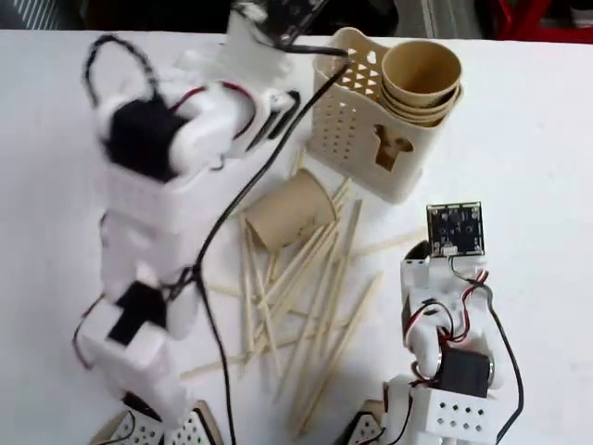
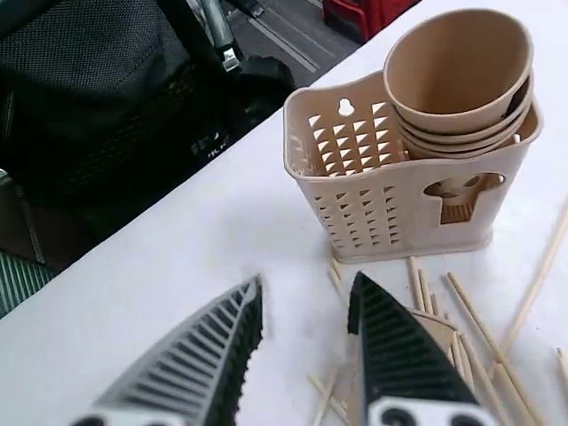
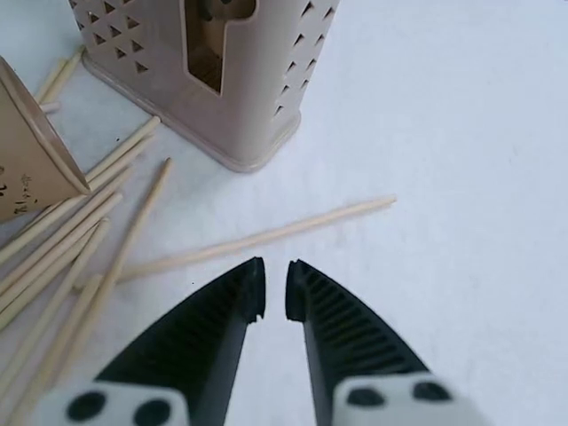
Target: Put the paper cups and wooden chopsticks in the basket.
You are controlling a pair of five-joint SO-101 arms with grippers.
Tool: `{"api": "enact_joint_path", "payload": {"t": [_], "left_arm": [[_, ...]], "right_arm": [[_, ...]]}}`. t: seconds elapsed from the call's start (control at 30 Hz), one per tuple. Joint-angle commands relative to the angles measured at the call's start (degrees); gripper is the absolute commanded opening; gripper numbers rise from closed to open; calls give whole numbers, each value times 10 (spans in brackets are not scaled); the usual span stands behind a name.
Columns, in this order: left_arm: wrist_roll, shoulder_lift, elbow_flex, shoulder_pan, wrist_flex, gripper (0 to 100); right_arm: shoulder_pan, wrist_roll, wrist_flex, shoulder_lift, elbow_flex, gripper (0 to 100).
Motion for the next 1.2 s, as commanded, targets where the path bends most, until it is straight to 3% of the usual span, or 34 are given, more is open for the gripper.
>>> {"api": "enact_joint_path", "payload": {"t": [0.0,0.1,0.53,0.77,1.17], "left_arm": [[7,-160,109,-5,2,172],[7,-247,209,-15,-1,172],[5,-569,563,-180,-40,172],[6,-729,826,-233,-138,172],[6,-969,1244,-310,-302,176]], "right_arm": [[-27,4,6,-1,-33,68],[-51,5,8,-1,-33,70],[-73,45,98,3,-180,74],[-149,53,177,134,-289,74],[-157,49,291,308,-485,74]]}}
